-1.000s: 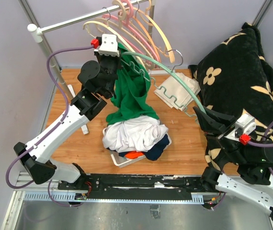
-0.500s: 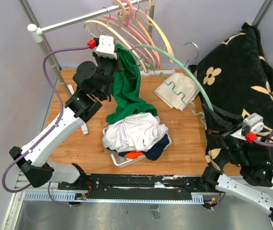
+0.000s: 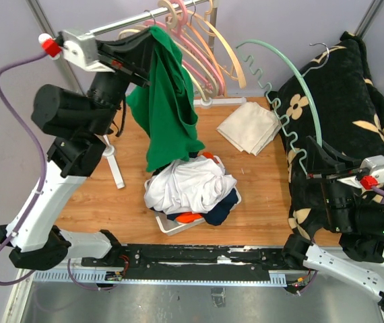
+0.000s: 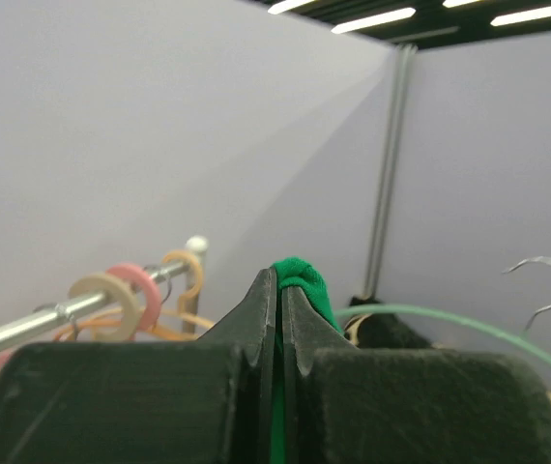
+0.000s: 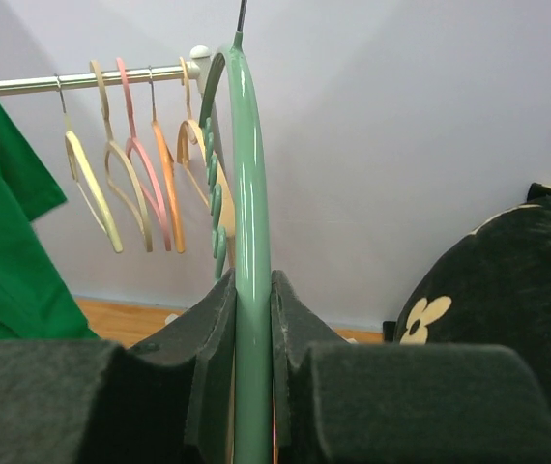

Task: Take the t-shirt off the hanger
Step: Place the T-shirt in the bin.

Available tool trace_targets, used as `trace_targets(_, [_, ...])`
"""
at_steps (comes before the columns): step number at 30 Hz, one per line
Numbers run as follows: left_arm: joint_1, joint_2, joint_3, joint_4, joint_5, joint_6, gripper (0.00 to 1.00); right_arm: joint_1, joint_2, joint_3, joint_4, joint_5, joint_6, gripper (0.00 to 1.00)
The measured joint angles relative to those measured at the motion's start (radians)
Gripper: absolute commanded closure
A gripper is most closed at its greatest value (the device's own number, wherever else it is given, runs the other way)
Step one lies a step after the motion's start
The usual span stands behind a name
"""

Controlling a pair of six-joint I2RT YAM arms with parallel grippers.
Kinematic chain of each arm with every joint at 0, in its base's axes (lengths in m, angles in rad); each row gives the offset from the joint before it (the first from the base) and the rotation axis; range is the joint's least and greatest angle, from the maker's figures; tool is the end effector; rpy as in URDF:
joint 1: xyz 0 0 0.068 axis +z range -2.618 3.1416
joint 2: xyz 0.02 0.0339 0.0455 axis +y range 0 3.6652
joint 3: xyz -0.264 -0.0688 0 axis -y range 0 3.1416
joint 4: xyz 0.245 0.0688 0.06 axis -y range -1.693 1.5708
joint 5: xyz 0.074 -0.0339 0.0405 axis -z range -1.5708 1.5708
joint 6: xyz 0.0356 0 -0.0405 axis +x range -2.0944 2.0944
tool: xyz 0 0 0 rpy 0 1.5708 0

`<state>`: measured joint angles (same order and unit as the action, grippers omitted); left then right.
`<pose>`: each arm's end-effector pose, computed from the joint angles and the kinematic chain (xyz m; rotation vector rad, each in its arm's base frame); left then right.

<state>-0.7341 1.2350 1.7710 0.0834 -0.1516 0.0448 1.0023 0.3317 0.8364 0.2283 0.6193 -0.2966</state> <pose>0.1535 -0.1313 0.6029 0.2344 0.9450 -0.5629 0.0348 0.0162 0.4394 -0.0264 1.0012 0.3871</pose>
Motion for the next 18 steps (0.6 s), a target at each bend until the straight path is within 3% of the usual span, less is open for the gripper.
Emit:
trace_targets(12, [0.0,0.198,0.452,0.068,0.195,-0.233,0.99,0.0,0.017,0.018,-0.01,0.018,0.003,0.99])
trace_targets(18, [0.0,0.187,0.403,0.099,0.243,-0.324,0.99,0.0,0.037,0.035,-0.025,0.013,0.01,0.99])
